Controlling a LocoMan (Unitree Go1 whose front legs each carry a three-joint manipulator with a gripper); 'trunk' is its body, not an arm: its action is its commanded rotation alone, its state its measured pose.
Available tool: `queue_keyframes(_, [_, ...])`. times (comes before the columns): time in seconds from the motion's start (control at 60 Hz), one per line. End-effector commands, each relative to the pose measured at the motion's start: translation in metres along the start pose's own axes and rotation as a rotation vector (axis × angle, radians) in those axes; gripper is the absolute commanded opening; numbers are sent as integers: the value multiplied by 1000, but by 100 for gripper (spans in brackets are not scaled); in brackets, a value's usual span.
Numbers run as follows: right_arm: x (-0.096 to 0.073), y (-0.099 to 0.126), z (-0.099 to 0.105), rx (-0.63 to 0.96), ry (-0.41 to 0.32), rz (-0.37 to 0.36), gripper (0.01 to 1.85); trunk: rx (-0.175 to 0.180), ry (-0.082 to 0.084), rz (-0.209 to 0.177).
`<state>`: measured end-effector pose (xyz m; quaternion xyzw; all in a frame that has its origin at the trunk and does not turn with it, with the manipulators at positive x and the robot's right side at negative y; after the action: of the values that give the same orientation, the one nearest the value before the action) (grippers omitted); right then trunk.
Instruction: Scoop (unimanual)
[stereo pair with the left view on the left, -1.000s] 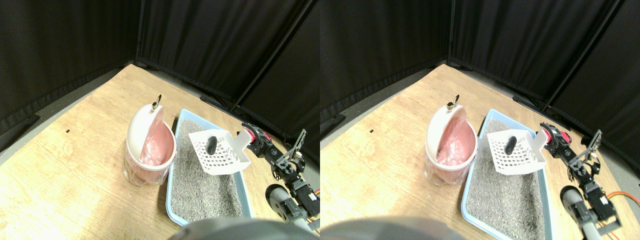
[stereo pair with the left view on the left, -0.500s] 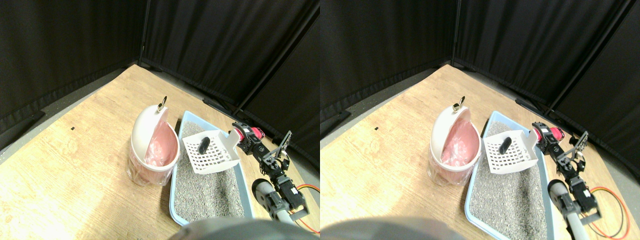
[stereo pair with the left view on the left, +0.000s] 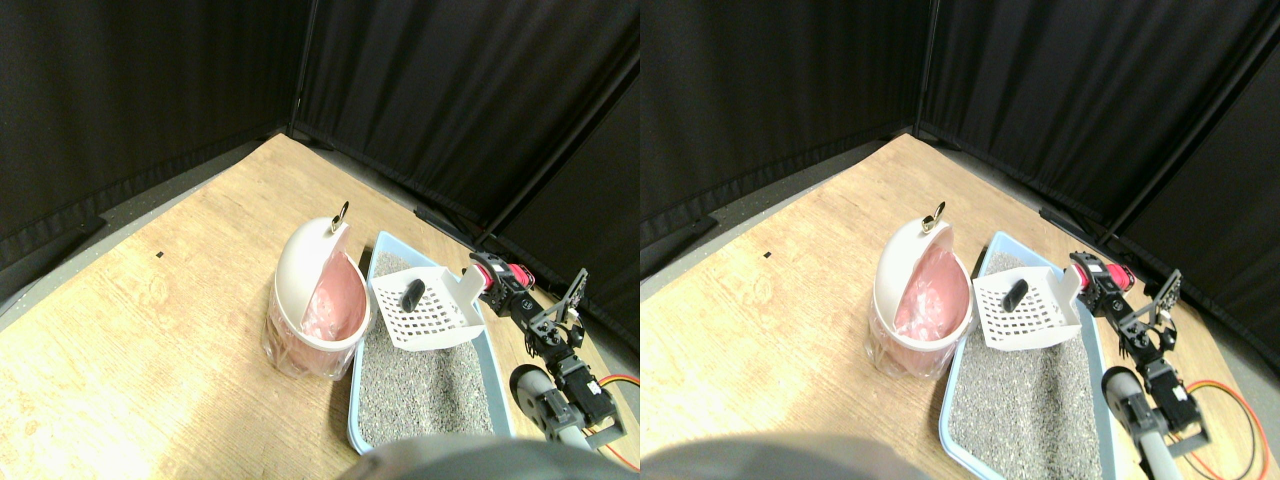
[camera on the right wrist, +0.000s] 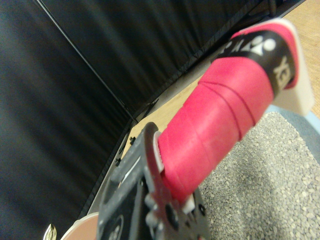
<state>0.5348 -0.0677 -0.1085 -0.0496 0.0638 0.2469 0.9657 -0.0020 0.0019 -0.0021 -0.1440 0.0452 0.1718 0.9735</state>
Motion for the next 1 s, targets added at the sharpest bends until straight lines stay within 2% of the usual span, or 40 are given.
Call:
queue_keyframes(0.017, [2,5,12,-11,-59,12,5,2,-3,13])
queue_keyframes(0.2, [4,8,20,-55,-55,10,5,-5,-13,15])
queue_keyframes(0.4, [6,14,29,-124,-45,40,5,-9,-22,16])
queue_keyframes(0.65, [9,25,41,-277,-38,77,5,-17,-25,19])
queue_keyframes(1.0, [11,34,40,-308,-21,88,9,-25,-28,25])
